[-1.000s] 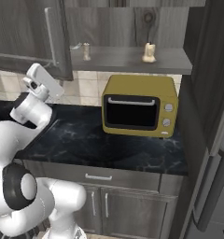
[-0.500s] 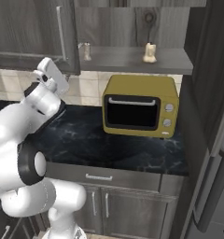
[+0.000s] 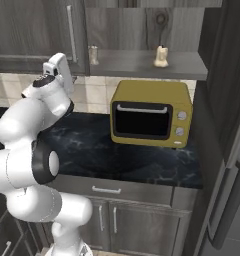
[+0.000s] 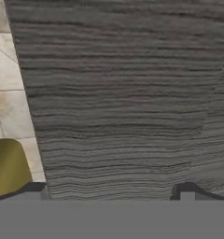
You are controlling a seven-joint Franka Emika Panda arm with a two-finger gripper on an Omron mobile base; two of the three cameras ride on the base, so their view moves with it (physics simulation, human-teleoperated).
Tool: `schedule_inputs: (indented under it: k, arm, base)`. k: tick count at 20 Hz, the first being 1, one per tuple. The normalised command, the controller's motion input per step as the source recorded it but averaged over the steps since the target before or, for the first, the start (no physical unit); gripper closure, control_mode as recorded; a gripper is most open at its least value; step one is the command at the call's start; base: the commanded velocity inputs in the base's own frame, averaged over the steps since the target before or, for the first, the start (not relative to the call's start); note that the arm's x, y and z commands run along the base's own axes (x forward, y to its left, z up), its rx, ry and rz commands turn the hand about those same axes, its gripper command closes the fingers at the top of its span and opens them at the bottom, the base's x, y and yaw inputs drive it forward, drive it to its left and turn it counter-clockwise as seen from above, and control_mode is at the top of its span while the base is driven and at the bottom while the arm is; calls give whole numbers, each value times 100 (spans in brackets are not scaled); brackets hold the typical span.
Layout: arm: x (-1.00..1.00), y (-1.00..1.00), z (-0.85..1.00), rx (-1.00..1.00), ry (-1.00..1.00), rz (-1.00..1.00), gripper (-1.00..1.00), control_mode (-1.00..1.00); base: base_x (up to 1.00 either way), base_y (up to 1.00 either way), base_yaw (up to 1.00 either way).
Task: Pick the candle and candle from the dining table and place them in the open cabinet. Close the cabinet after placing the objects.
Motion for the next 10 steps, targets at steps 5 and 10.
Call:
schedule_inputs:
  k: [5, 10]
  arm:
    - [58, -68, 70, 19, 23, 11, -100, -100]
    - [66, -75, 61, 18, 22, 13, -100, -100]
  base:
    - [0, 0, 0]
    - [0, 0, 0]
